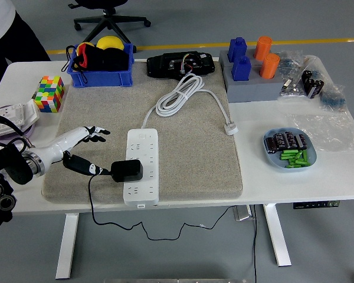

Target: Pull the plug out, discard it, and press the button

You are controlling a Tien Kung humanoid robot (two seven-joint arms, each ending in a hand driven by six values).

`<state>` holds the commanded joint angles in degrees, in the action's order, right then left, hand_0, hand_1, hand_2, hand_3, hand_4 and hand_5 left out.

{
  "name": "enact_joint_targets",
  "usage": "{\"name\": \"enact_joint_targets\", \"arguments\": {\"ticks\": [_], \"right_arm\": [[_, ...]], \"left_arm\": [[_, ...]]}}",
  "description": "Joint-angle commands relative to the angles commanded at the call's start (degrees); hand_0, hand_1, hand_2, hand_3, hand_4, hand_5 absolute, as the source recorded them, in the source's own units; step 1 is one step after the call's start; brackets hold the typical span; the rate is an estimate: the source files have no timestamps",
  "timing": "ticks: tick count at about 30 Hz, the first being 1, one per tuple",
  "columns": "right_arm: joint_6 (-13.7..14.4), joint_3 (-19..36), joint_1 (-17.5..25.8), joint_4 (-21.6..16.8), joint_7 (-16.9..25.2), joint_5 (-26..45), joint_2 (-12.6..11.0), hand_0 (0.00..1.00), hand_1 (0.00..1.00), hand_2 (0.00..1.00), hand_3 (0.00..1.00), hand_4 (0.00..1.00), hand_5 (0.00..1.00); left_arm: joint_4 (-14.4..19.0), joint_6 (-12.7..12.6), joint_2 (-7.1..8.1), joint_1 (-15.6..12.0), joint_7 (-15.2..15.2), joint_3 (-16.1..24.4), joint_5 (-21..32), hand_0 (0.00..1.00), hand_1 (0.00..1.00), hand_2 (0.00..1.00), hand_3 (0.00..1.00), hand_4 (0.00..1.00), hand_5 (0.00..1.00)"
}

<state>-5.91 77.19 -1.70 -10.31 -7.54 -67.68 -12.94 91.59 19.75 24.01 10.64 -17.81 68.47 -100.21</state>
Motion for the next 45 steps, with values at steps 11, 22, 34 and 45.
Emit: {"name": "enact_joint_targets", "arguments": {"ticks": [11, 22, 34, 45], "right_arm": [[0.01, -0.15, -0.09, 0.00, 0.05, 0.15, 0.03, 0.809, 0.681, 0.664, 0.678, 0.779, 0.672], [0.02, -0.30, -0.21, 0.00, -0.01, 0.18, 0.03, 0.810, 0.682, 0.664, 0.677, 0.779, 0.671], [0.04, -0.55, -0.29, 0.00, 0.03, 0.31, -0.04, 0.809, 0.682, 0.664, 0.677, 0.780, 0.672], [0.02, -0.87, -0.39, 0.00, 0.02, 0.47, -0.07, 0.809, 0.682, 0.664, 0.677, 0.780, 0.671]], "left_arm": [[0.75, -3.95, -0.71, 0.28, 2.82, -4.49, -2.21, 0.835, 0.812, 0.756, 0.842, 0.998, 0.002], [-0.41, -6.53, -1.23, 0.86, 3.30, -7.80, -3.54, 0.793, 0.757, 0.678, 0.749, 0.977, 0.002], [-1.65, -9.21, -1.60, 1.80, 4.46, -10.65, -3.41, 0.764, 0.681, 0.590, 0.661, 0.927, 0.002], [-2.48, -9.68, -1.85, 2.15, 3.61, -11.75, -4.41, 0.747, 0.643, 0.533, 0.616, 0.907, 0.002]]}}
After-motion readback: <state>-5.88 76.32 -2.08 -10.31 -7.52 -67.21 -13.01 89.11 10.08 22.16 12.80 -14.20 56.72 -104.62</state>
